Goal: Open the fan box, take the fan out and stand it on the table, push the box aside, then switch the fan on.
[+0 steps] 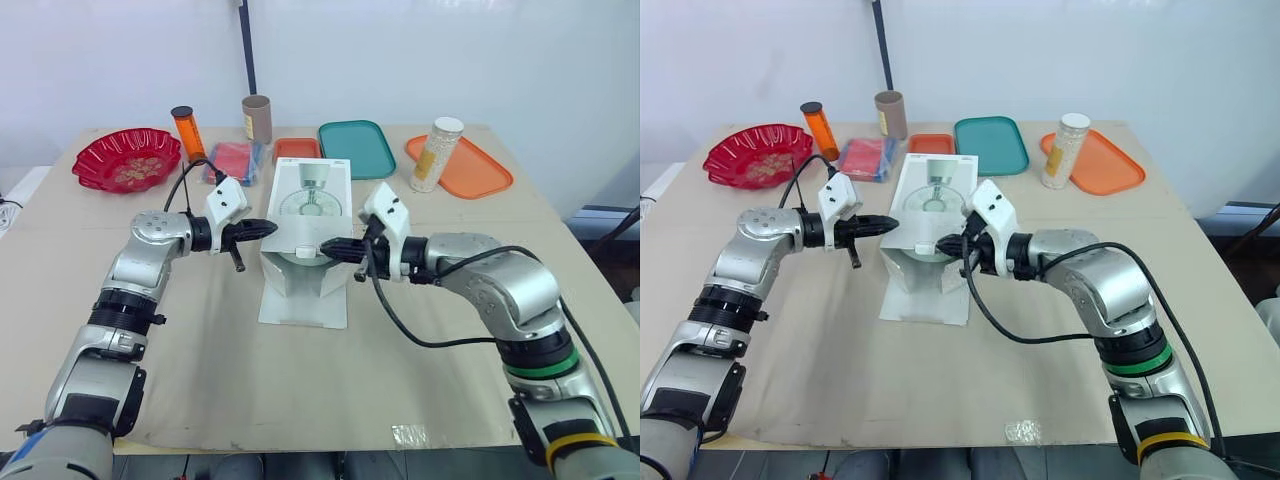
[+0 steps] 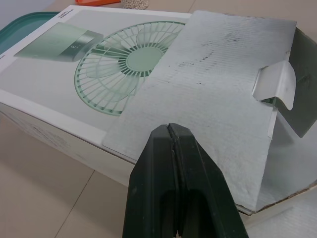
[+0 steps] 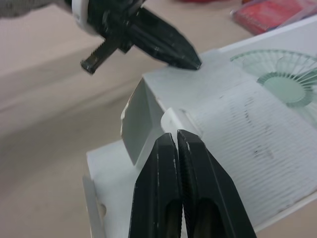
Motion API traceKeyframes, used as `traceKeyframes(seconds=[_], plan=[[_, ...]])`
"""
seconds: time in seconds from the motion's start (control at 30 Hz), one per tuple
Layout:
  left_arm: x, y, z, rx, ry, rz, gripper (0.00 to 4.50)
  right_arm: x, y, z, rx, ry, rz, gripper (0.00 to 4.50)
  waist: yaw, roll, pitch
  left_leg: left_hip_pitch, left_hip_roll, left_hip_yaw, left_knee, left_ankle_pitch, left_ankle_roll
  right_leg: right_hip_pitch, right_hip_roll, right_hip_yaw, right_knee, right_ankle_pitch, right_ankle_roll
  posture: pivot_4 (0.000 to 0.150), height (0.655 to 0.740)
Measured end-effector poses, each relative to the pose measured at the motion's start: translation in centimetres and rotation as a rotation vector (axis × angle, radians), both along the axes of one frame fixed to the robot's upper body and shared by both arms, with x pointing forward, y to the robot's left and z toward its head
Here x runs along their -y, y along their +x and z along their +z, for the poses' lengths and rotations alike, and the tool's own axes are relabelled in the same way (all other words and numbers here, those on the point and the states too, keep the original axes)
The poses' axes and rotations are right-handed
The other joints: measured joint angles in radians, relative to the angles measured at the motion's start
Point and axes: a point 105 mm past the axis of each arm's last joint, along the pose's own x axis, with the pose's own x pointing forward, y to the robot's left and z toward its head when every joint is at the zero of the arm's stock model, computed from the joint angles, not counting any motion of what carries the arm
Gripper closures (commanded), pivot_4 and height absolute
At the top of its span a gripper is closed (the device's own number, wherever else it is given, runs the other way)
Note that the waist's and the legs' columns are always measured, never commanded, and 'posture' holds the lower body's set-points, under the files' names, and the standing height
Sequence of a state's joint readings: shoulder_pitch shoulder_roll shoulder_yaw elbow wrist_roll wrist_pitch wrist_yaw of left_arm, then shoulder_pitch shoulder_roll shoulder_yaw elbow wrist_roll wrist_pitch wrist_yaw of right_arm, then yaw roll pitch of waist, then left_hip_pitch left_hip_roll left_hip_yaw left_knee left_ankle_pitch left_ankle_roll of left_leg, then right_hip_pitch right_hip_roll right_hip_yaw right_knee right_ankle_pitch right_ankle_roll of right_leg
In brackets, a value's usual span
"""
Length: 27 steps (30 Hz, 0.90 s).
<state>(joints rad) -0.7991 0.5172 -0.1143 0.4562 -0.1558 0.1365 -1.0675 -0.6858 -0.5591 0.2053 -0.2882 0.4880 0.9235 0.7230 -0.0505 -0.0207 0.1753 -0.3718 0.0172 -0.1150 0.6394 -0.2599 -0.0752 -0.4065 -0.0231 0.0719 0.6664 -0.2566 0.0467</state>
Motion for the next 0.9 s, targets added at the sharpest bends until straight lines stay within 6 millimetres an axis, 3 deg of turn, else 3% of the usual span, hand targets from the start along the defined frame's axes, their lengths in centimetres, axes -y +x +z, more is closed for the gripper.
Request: traceKeyframes(seconds=[0.33,0.9], plan=[[0.0,0.0,0.0,0.008,-0.003,0.006,4.5,-0.5,-0.5,-1.6,-0.004,-0.094,0.041,4.46,0.0,0.0,0.0,0.0,0.0,0.0,0.0,0.0,0.0,0.0,0.0,0.0,0.0,0.0,0.0,0.15,0.74],[0.6,0.0,-0.3,0.023,-0.025,0.01,4.5,2.7,-1.8,-2.8,0.028,-0.243,0.056,4.46,0.002,0.0,0.0,0.0,0.0,0.0,0.001,0.0,0.0,0.001,0.0,0.0,0.0,0.0,0.0,0.15,0.74]])
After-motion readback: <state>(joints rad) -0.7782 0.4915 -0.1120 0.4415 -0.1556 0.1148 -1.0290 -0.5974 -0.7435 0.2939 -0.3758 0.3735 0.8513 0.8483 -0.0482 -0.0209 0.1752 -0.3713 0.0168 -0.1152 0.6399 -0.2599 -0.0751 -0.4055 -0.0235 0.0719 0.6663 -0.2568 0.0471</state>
